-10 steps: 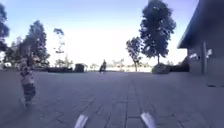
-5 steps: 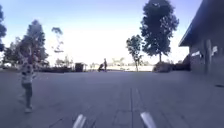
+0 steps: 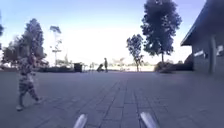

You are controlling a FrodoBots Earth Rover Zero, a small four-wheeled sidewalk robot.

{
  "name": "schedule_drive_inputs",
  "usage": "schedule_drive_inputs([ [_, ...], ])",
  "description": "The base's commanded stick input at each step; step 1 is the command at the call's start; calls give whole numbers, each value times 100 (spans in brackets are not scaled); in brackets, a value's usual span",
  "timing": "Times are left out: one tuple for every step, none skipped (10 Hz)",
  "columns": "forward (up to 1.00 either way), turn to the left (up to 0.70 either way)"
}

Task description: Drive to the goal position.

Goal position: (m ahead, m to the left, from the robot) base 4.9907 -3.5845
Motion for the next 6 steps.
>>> schedule_drive_inputs([
  [98,0],
  [98,0],
  [98,0],
  [98,0],
  [98,0],
  [98,0],
])
